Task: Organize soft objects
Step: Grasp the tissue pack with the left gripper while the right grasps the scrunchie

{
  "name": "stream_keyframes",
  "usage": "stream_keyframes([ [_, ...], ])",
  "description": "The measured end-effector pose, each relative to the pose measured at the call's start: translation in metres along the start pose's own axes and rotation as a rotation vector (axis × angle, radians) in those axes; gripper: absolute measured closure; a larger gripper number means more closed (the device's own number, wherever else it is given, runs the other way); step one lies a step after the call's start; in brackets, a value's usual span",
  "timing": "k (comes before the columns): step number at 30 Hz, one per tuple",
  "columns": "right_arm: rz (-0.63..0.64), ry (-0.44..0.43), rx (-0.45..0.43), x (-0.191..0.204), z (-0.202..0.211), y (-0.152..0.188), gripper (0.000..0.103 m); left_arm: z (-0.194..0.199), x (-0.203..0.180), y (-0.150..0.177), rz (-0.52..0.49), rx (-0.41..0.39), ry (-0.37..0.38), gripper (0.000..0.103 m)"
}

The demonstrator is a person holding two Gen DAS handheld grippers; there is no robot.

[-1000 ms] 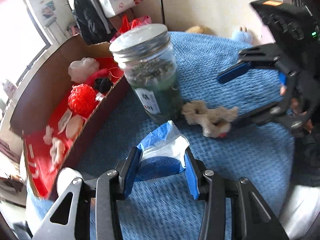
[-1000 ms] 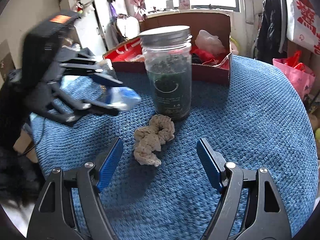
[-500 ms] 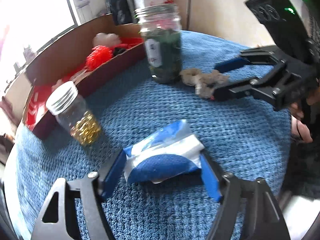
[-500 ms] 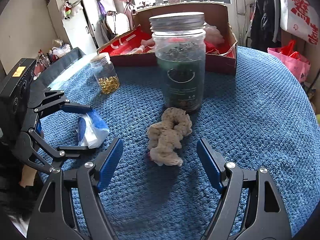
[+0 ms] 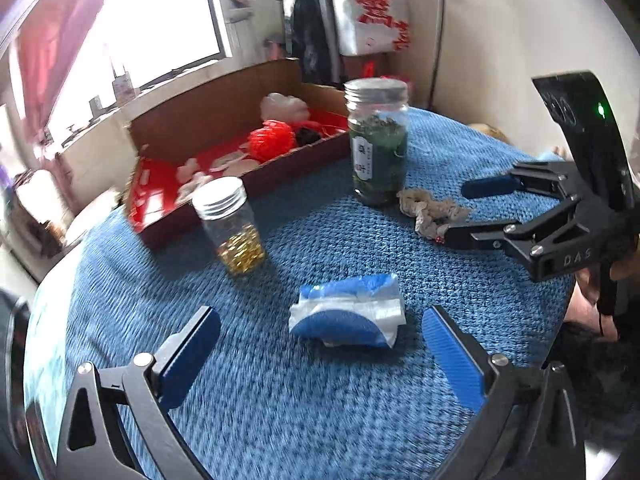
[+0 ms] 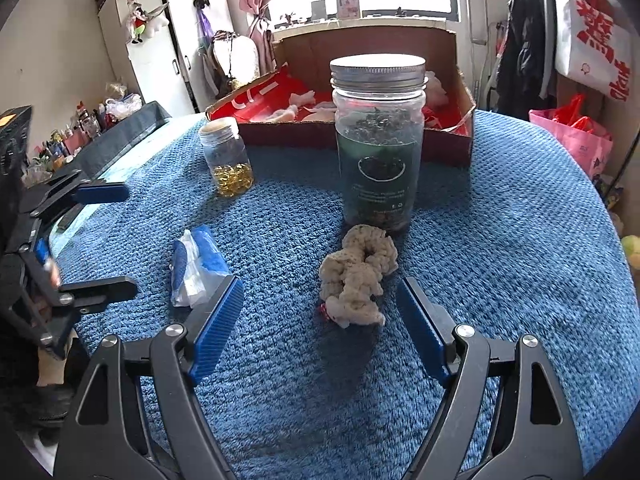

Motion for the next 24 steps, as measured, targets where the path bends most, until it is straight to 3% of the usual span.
stream_keyframes([
  [5,-0.01,0.046,-0.014,0.0,0.005,0.005,0.021,0.0,-0.002,0.01,0.064,-0.013,0.002,0.0],
  [7,-0.016,0.074,-0.014,-0.003,0.003,0.005,0.02,-0.014,-0.002,0.012,0.071,-0.007,-0.016,0.0],
  [14,-0.054,0.117,0.042,-0.021,-0.027,0.004,0.02,-0.068,-0.01,0.008,0.119,0.05,0.047,0.001],
  [15,-0.057,0.117,0.055,-0.023,-0.032,0.005,0.02,-0.072,-0.009,0.008,0.128,0.064,0.054,0.007],
  [16,-0.064,0.108,0.073,-0.023,-0.037,0.006,0.021,-0.074,-0.008,0.008,0.139,0.073,0.066,0.025],
  [18,-0.055,0.082,0.06,-0.02,-0.037,0.003,0.039,-0.076,-0.007,0.006,0.164,0.073,0.099,0.033],
  [19,-0.047,0.07,0.051,-0.018,-0.036,0.002,0.071,-0.074,-0.006,0.004,0.18,0.06,0.119,0.042],
  [20,-0.04,0.057,0.047,-0.015,-0.035,0.002,0.077,-0.072,-0.005,0.002,0.188,0.051,0.132,0.045],
  [24,-0.016,0.077,0.003,-0.011,-0.023,0.004,0.077,-0.06,0.0,-0.002,0.208,0.011,0.125,0.047],
])
Point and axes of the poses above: each gripper's, at about its wrist camera, not at the fingertips, and z roughly against the way its jaws point, x to its left, y to its underside, the point moved 10 cm from there along -z, roughly the way its jaws point, and after that the axes turned 2 degrees about z, right-handed, at the moved point
